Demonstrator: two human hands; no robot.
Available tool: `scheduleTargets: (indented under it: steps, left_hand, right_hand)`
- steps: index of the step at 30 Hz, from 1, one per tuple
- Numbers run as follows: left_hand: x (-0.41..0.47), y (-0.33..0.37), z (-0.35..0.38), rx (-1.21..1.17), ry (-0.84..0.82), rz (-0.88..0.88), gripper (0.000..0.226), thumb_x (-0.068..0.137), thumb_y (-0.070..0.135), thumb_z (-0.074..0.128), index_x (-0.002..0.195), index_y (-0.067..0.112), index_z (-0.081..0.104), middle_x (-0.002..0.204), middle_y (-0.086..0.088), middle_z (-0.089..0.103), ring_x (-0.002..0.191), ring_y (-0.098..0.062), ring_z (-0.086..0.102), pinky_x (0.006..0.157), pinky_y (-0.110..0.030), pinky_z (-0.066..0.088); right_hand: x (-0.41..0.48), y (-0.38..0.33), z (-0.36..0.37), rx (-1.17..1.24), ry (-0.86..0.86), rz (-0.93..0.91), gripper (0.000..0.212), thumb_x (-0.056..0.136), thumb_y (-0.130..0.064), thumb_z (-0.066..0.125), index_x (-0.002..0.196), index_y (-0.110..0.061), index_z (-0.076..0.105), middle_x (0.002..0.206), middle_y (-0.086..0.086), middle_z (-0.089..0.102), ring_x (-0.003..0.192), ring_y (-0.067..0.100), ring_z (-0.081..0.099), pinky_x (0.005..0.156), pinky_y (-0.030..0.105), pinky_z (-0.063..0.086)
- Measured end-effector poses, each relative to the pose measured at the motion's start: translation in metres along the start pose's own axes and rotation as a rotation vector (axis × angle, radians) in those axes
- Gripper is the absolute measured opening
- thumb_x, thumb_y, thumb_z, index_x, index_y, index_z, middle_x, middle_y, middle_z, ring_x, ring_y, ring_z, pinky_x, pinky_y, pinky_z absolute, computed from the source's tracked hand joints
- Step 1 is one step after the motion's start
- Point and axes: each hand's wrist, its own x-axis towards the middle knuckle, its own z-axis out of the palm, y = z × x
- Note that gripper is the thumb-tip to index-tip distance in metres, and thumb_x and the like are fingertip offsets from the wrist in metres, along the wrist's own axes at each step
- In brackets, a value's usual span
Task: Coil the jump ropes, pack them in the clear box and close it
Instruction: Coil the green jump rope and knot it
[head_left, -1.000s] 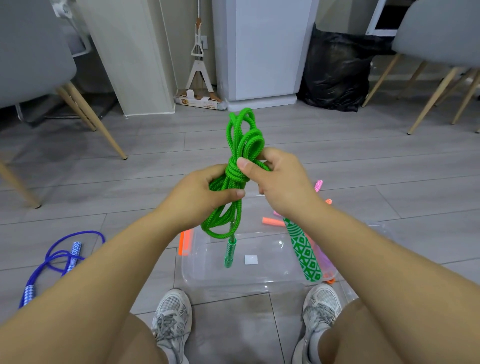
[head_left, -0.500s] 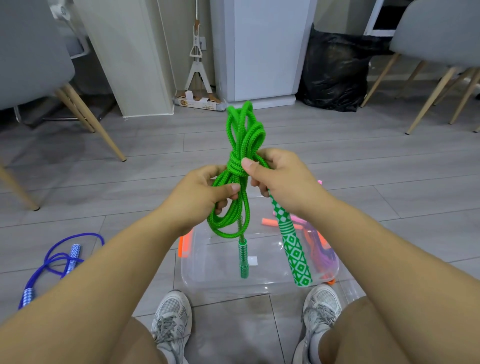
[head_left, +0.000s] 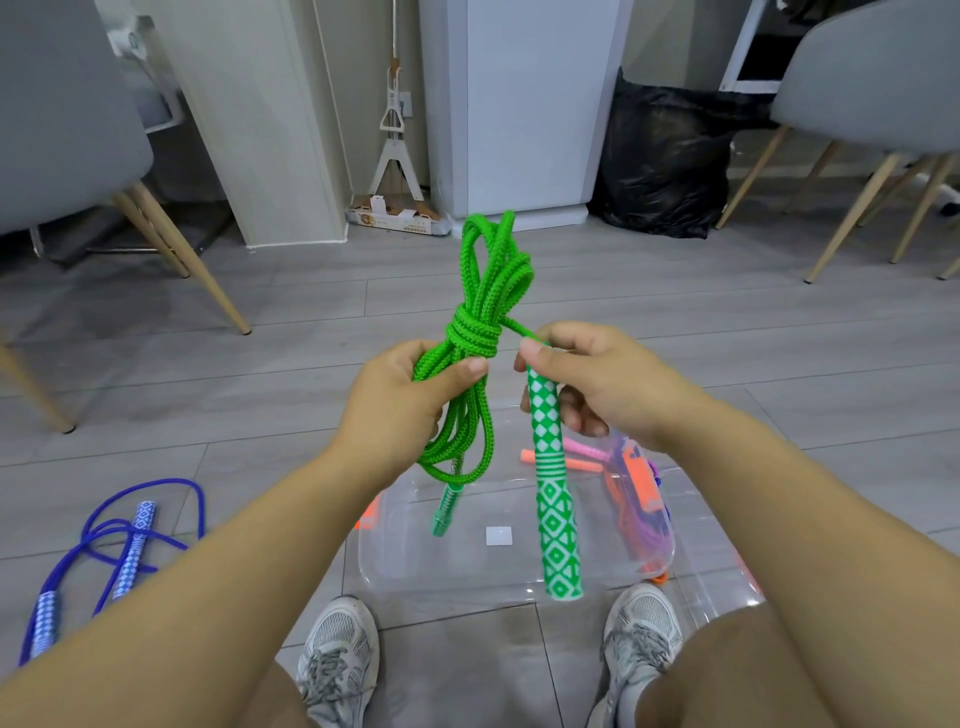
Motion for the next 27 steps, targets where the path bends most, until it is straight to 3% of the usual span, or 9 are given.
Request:
scheduleTargets:
  steps: [5, 12, 14, 17, 20, 24, 27]
  left_hand:
    - [-0.001, -0.001, 0.003, -0.014, -0.039, -0.006, 0.017, 0.082, 0.024, 0.068, 0.075, 0.015, 0.056, 0.042, 0.012, 0.036, 0.038, -0.007, 0.029, 0.047, -0.024, 0.024]
    - [-0.002, 0.001, 0.007, 0.031, -0.079, -0.009, 0.044, 0.07, 0.042, 0.071, 0.084, 0.002, 0.058, 0.048, 0.006, 0.037, 0.044, -0.013, 0.03, 0.052, -0.03, 0.027]
    - [-0.002, 0.003, 0.007, 0.044, -0.089, -0.004, 0.058, 0.061, 0.049, 0.07, 0.082, -0.003, 0.055, 0.048, 0.005, 0.036, 0.044, -0.013, 0.03, 0.053, -0.031, 0.027]
    - [-0.003, 0.006, 0.007, 0.057, -0.134, -0.011, 0.044, 0.061, 0.05, 0.069, 0.068, 0.01, 0.052, 0.045, 0.004, 0.036, 0.04, -0.013, 0.031, 0.051, -0.029, 0.028]
    - [-0.003, 0.005, 0.008, 0.124, -0.134, -0.006, 0.034, 0.074, 0.04, 0.069, 0.055, 0.02, 0.049, 0.041, 0.003, 0.041, 0.038, -0.011, 0.037, 0.046, -0.023, 0.031]
    - [-0.001, 0.003, 0.007, 0.097, -0.149, -0.014, 0.036, 0.062, 0.053, 0.067, 0.049, 0.024, 0.049, 0.043, 0.004, 0.04, 0.039, -0.013, 0.035, 0.05, -0.027, 0.032]
    - [0.001, 0.003, 0.005, 0.021, -0.18, -0.043, 0.036, 0.06, 0.05, 0.067, 0.058, 0.02, 0.047, 0.046, 0.006, 0.034, 0.04, -0.012, 0.03, 0.048, -0.027, 0.028]
  right_hand:
    - [-0.001, -0.002, -0.007, 0.285, -0.087, 0.047, 0.009, 0.093, -0.019, 0.051, 0.091, -0.011, 0.051, 0.086, 0.015, 0.064, 0.05, 0.02, 0.066, 0.038, 0.021, 0.048]
    - [0.0, -0.006, -0.014, 0.546, -0.065, 0.021, 0.006, 0.091, -0.013, 0.048, 0.088, -0.009, 0.051, 0.077, 0.012, 0.066, 0.052, 0.024, 0.068, 0.041, 0.022, 0.051]
    - [-0.001, -0.006, -0.016, 0.546, -0.09, -0.007, 0.004, 0.085, -0.009, 0.052, 0.089, -0.009, 0.053, 0.075, 0.009, 0.068, 0.055, 0.025, 0.069, 0.046, 0.024, 0.054]
    - [-0.003, -0.005, -0.018, 0.458, -0.118, -0.049, 0.028, 0.071, -0.001, 0.06, 0.096, -0.01, 0.052, 0.072, 0.006, 0.068, 0.054, 0.02, 0.068, 0.046, 0.023, 0.054]
    - [-0.002, -0.003, -0.015, 0.42, -0.086, -0.079, 0.028, 0.076, 0.005, 0.059, 0.099, -0.008, 0.049, 0.069, 0.005, 0.065, 0.05, 0.019, 0.066, 0.042, 0.022, 0.052]
    - [0.003, -0.001, -0.015, 0.38, 0.0, -0.126, 0.026, 0.078, 0.001, 0.061, 0.1, -0.007, 0.05, 0.066, 0.004, 0.063, 0.042, 0.014, 0.058, 0.035, 0.019, 0.041]
    - [0.003, -0.001, -0.018, 0.234, 0.095, -0.169, 0.018, 0.088, 0.002, 0.053, 0.099, -0.013, 0.055, 0.068, 0.003, 0.059, 0.04, 0.003, 0.046, 0.039, 0.014, 0.032]
